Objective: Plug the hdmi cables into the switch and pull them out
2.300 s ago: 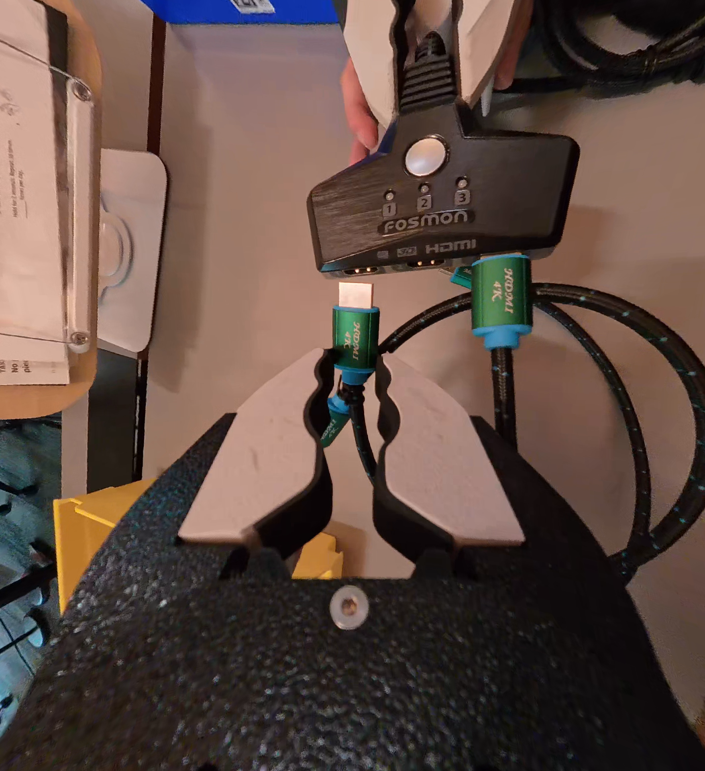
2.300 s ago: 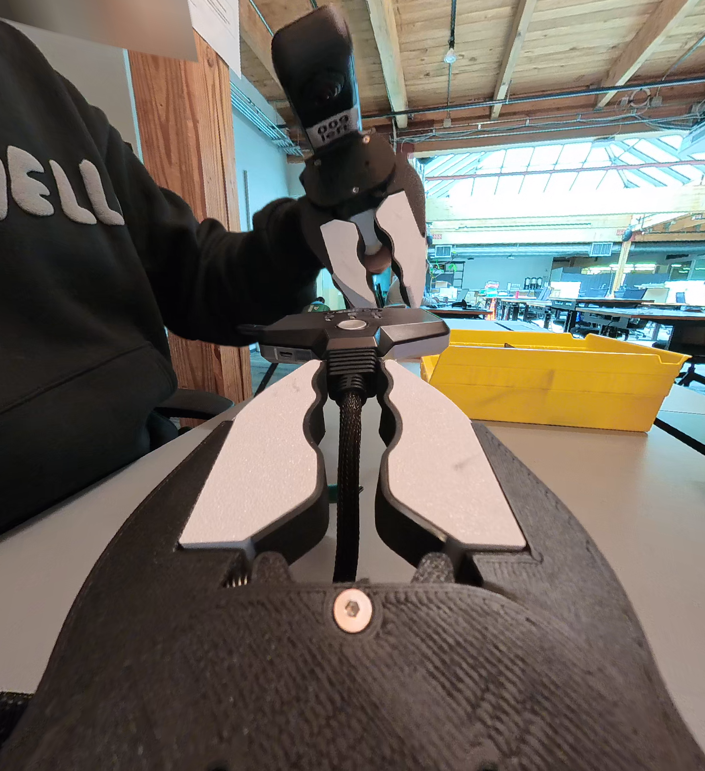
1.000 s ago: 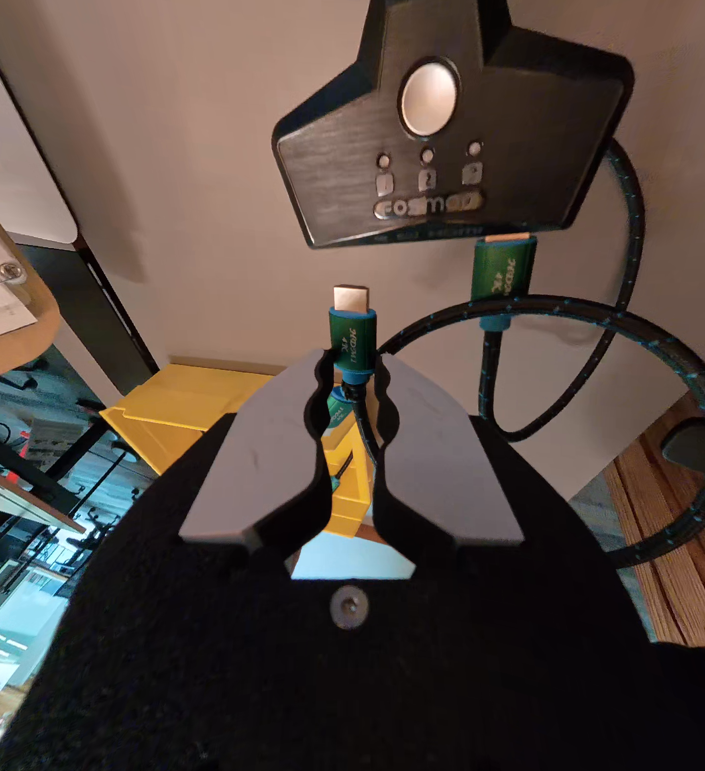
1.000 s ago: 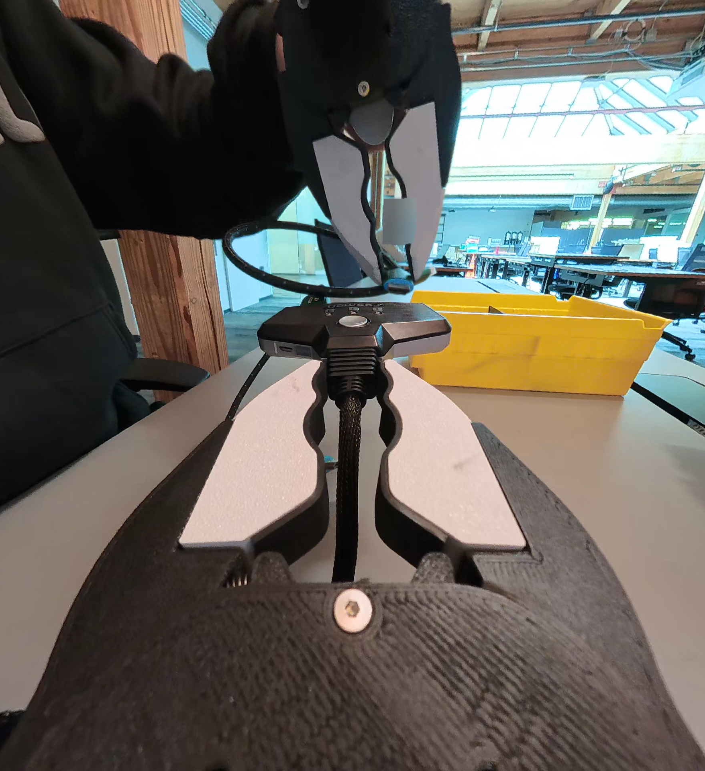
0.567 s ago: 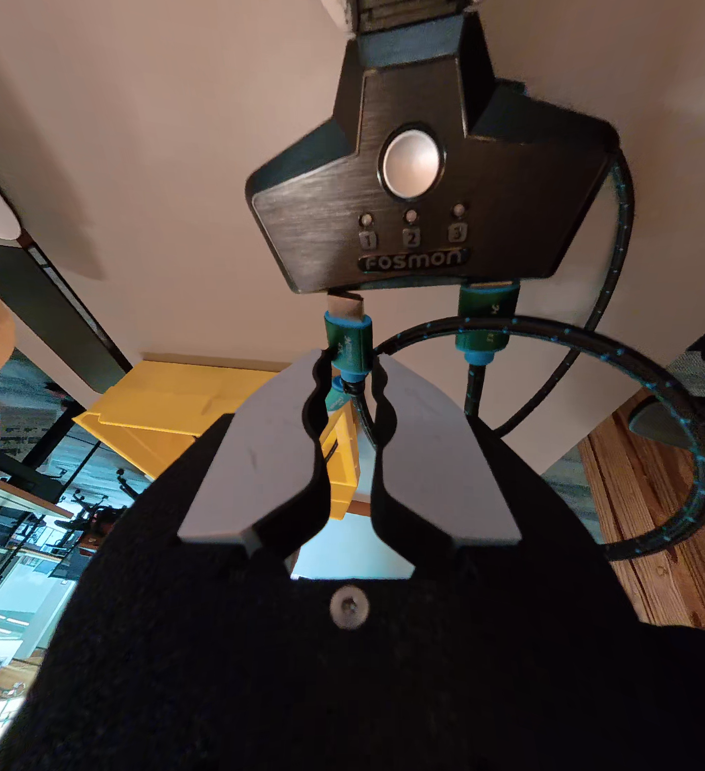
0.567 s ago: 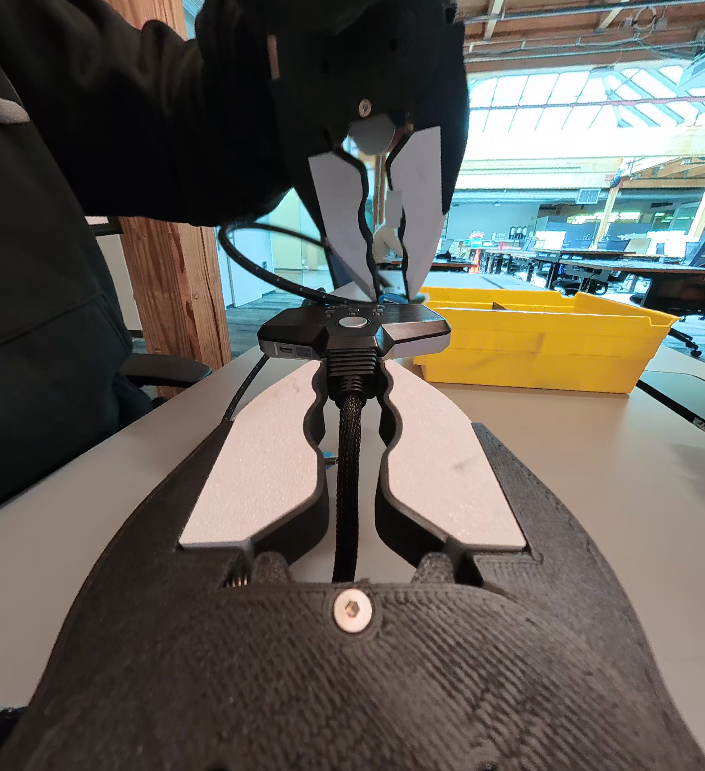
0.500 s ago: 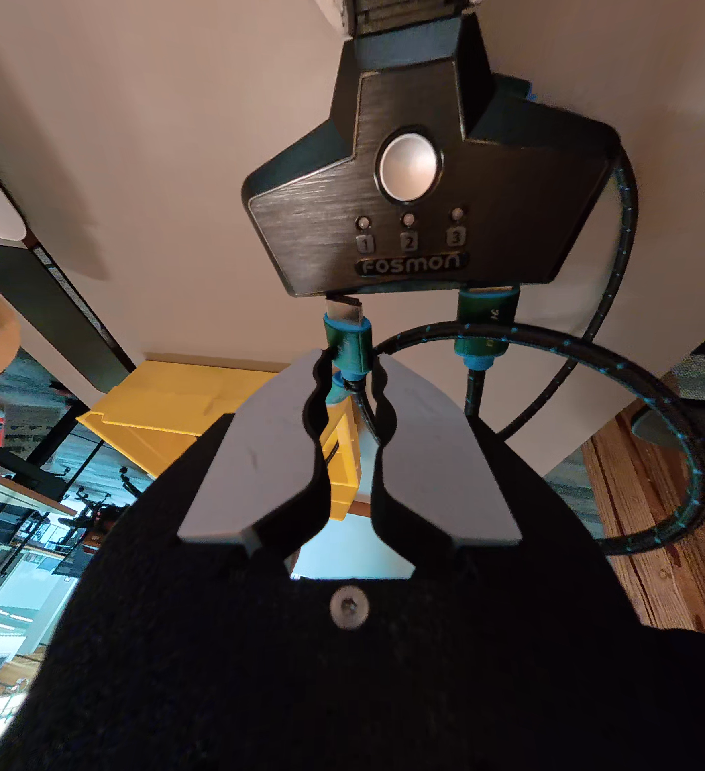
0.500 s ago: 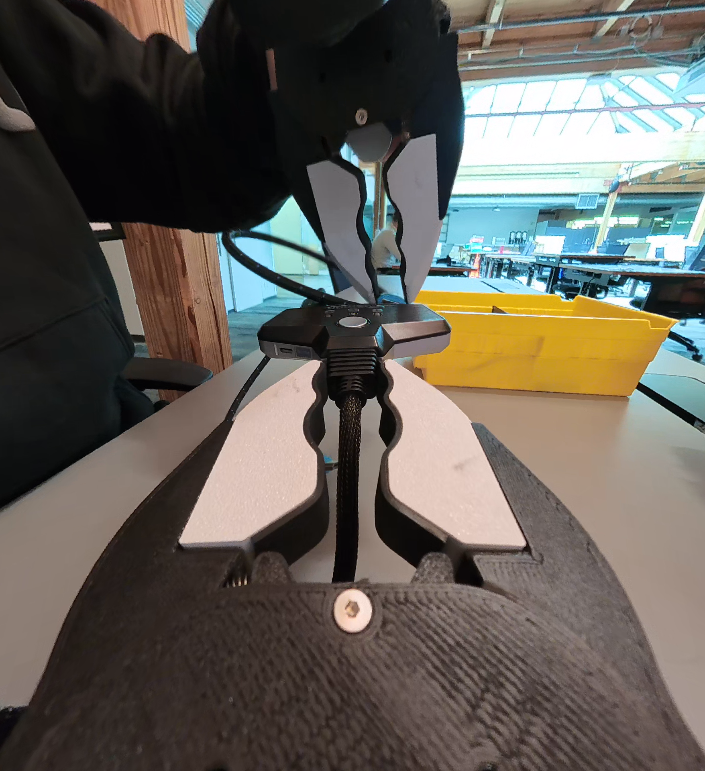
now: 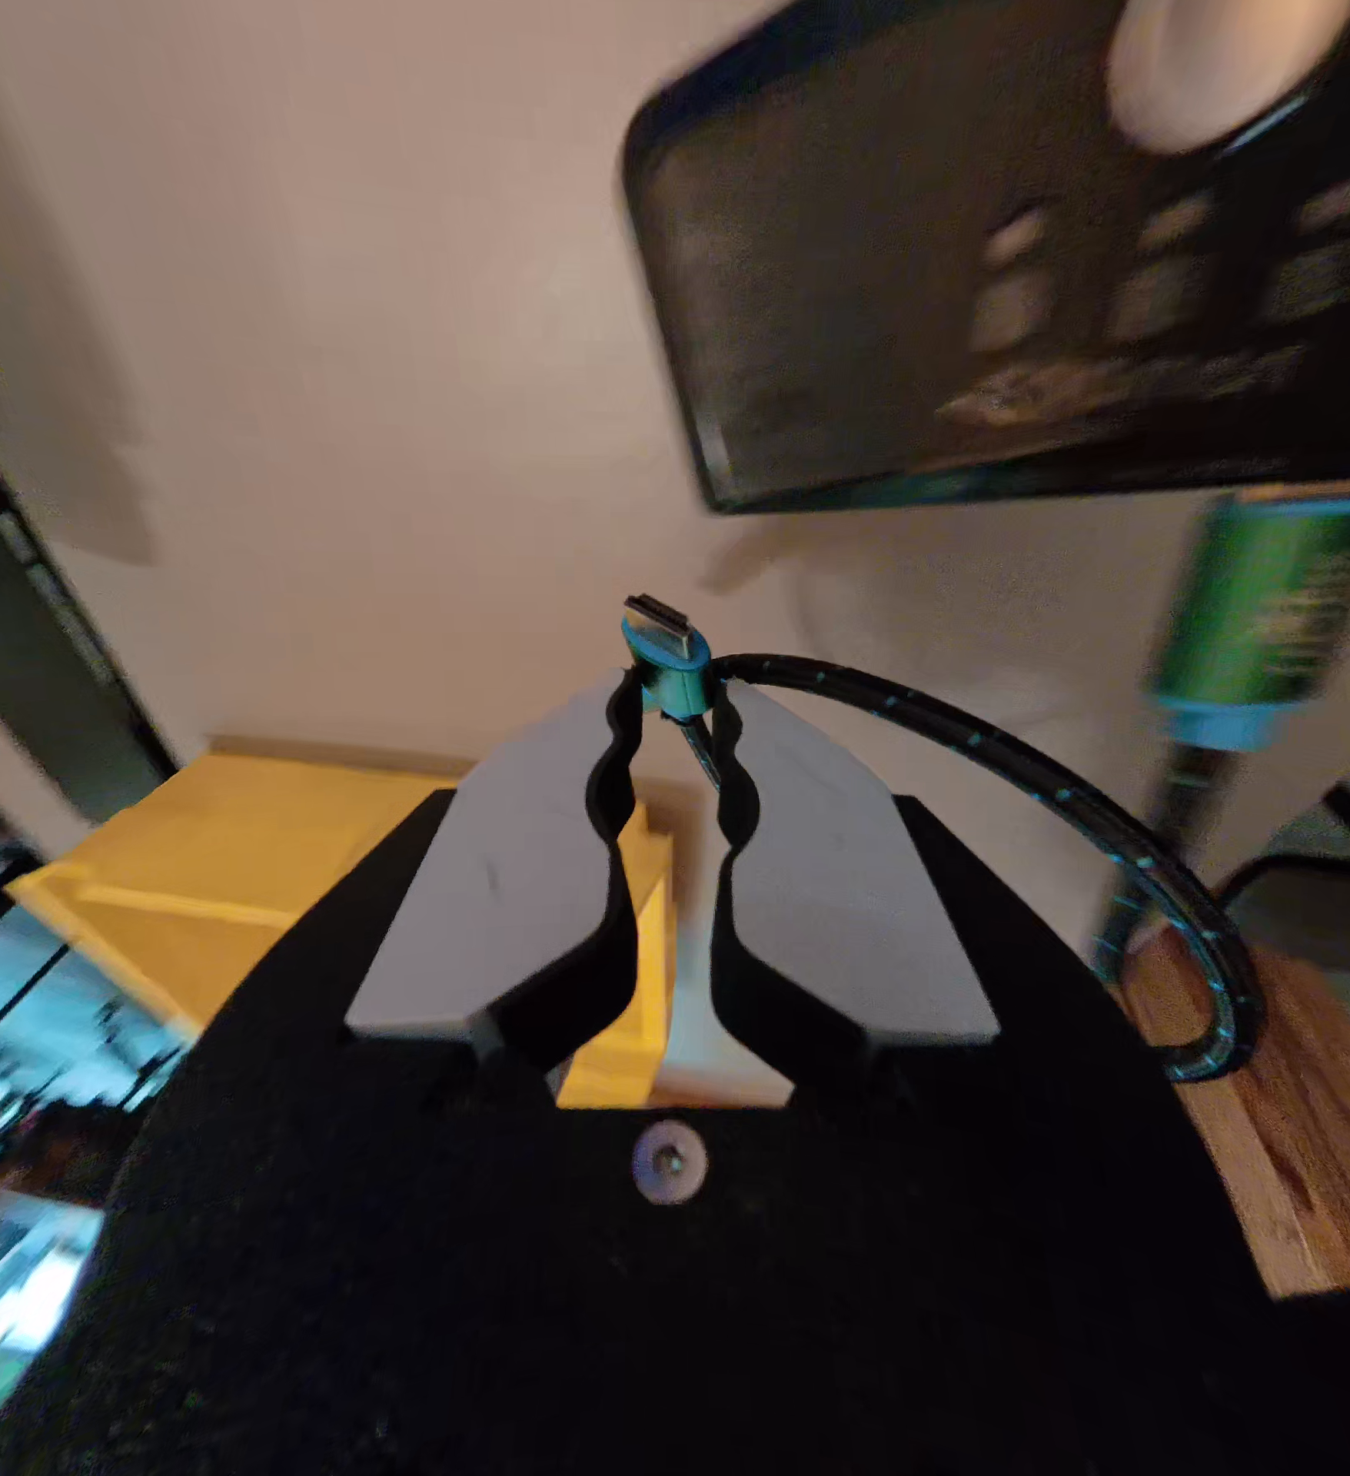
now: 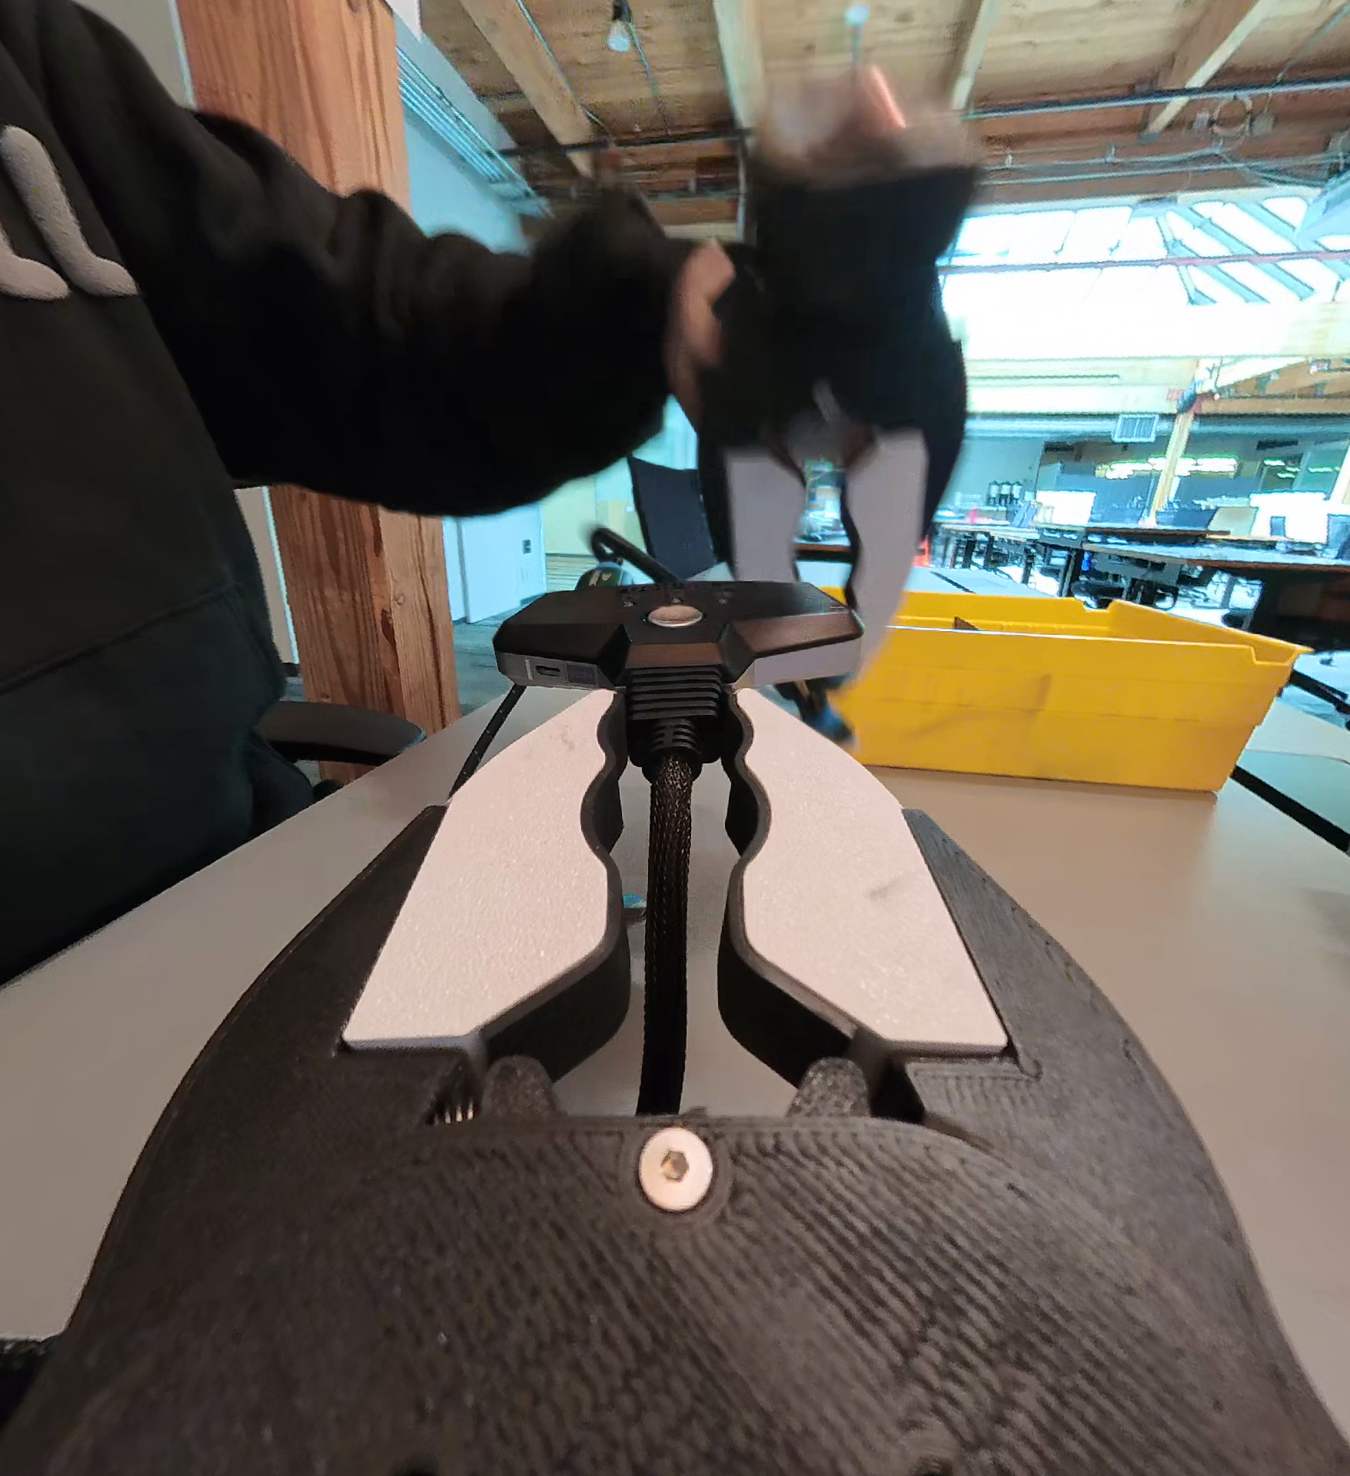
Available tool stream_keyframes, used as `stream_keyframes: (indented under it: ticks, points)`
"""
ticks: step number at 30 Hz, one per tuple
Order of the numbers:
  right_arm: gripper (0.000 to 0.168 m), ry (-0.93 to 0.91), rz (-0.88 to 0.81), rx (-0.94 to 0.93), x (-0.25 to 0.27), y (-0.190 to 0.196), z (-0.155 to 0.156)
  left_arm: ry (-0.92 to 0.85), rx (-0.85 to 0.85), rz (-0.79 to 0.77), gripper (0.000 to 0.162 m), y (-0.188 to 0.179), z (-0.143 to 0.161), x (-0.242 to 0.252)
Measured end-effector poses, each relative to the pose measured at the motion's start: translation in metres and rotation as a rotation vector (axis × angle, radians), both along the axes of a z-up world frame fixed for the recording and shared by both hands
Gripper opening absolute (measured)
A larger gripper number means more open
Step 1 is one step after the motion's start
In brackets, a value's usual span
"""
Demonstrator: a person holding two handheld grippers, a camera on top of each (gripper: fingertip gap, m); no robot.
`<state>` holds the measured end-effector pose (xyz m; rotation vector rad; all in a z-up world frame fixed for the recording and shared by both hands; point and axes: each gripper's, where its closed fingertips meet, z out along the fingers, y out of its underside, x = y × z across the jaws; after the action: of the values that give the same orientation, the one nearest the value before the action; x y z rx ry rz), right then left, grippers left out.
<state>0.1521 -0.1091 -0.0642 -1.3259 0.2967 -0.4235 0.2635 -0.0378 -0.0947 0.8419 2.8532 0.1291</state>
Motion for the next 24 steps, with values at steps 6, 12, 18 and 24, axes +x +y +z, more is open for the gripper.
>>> stream_keyframes:
  ticks: [6,12,18,24]
  points:
    - [0.022,-0.016,0.033,0.008,-0.005,0.0,0.001,0.218,-0.187,0.153,0.014,-0.002,-0.076,0.021]
    - [0.022,-0.023,0.03,0.013,-0.006,-0.001,0.002,0.425,-0.405,0.101,0.016,-0.027,-0.094,0.011]
    - [0.022,-0.015,0.034,0.016,-0.005,-0.001,0.002,0.533,-0.476,0.135,0.022,-0.034,-0.095,0.004]
    - [0.022,-0.016,0.031,0.02,-0.005,-0.002,0.002,0.456,-0.6,0.058,0.019,-0.038,-0.095,0.0]
